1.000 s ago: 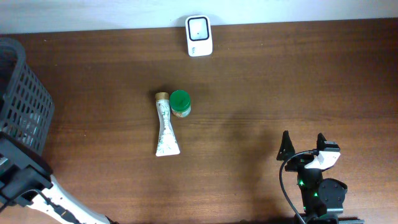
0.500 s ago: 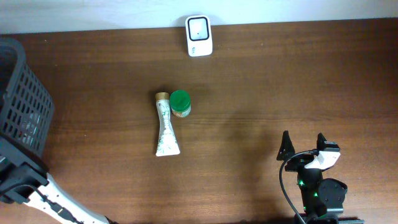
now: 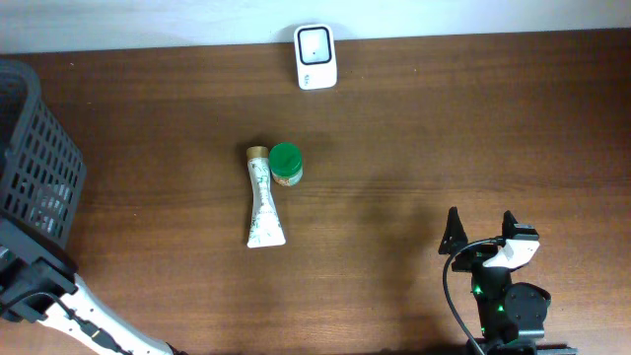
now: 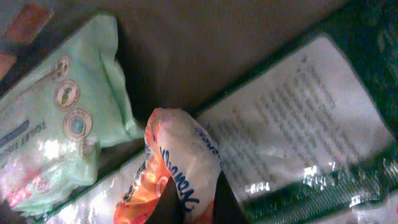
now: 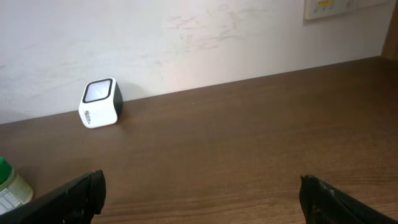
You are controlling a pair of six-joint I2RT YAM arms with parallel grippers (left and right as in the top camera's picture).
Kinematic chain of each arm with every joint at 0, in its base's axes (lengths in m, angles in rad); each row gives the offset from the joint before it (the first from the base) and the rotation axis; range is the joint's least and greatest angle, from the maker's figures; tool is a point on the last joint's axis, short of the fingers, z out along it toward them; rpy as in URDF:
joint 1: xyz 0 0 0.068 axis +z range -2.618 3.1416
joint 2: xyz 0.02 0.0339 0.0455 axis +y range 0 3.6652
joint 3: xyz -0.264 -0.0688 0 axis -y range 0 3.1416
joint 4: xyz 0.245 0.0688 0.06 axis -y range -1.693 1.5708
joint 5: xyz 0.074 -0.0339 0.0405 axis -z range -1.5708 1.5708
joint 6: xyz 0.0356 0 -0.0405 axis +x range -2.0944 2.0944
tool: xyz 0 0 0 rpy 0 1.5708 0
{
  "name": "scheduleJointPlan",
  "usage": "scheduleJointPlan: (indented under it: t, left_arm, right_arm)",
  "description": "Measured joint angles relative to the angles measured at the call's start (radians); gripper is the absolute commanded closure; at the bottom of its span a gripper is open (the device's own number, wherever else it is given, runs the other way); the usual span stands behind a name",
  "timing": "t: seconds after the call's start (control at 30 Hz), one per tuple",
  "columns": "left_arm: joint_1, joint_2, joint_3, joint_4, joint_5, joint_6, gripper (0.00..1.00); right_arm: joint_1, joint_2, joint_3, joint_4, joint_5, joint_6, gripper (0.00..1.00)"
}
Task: Scan the item barcode
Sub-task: 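Reach the left gripper into the basket and grasp the orange Kleenex pack, then place the orange Kleenex pack on the table left of the tube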
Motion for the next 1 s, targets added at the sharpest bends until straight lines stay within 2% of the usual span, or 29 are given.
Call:
scheduleJointPlan:
  t: [0.2,0.37,0.47,0.53,0.63,0.77,1.0]
  left_arm:
    - [-0.003,-0.051,0.156,-0.093,0.040,-0.048,1.00]
    - [-0.037,-0.284,0.312,-0.077,0.132,-0.089,1.00]
    - [-0.077,-0.420,0.346,-0.076,0.180,-0.123,1.00]
    - [-0.123,-0.514,0.360,-0.095,0.238,-0.139,1.00]
    - [-0.233,-0.595,0.367,-0.203,0.306,-0.153,1.00]
    - [-0.412,-0.594,0.352,-0.345,0.339,-0.158,1.00]
    - [-0.689,-0.570,0.100,-0.349,0.365,-0.115,1.00]
  right_arm:
    - [0.000,0.000,0.000,0.000,0.000,0.000,0.02]
    - [0.000,0.000,0.000,0.000,0.000,0.000,0.02]
    - [0.000,0.000,0.000,0.000,0.000,-0.001,0.02]
    - [0.000,0.000,0.000,0.000,0.000,0.000,0.02]
    - [0.000,0.000,0.000,0.000,0.000,0.000,0.02]
    - [0.000,0.000,0.000,0.000,0.000,0.000,0.02]
    - [0.000,0.000,0.000,0.000,0.000,0.000,0.02]
